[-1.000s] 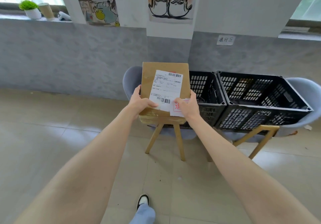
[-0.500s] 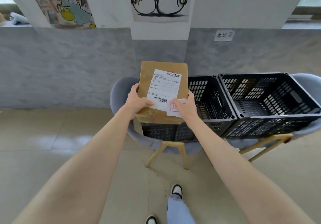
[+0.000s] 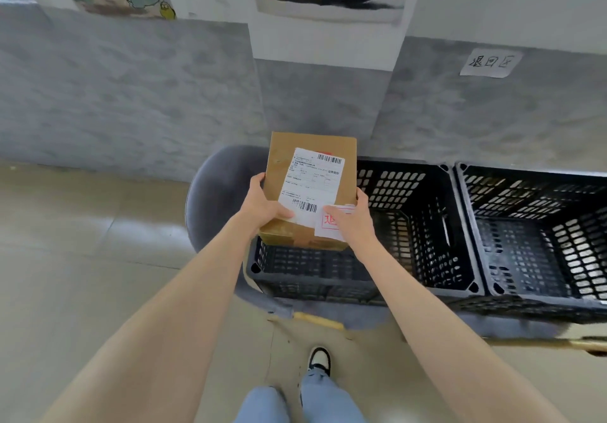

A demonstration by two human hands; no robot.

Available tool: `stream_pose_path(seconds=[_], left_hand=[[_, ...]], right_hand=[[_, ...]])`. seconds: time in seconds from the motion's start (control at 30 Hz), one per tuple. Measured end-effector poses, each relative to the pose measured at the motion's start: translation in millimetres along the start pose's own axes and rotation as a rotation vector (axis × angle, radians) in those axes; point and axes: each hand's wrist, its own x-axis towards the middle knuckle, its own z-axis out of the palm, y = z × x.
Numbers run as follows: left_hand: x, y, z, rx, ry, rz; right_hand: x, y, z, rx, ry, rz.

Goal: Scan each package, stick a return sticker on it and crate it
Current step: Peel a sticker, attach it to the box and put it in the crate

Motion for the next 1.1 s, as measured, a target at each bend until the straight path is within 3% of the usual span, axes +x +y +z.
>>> stream_pose_path(seconds=[0.7, 1.1], left_hand=[[168.6, -99.5, 46.4, 0.215, -0.110, -0.310], [201.3, -125.9, 72.6, 0.516, -0.087, -0.391]], right_hand=[[141.5, 114.7, 43.9, -0.115, -0.102, 0.300], [175.7, 166.3, 58.5, -0.221, -0.136, 0.392]])
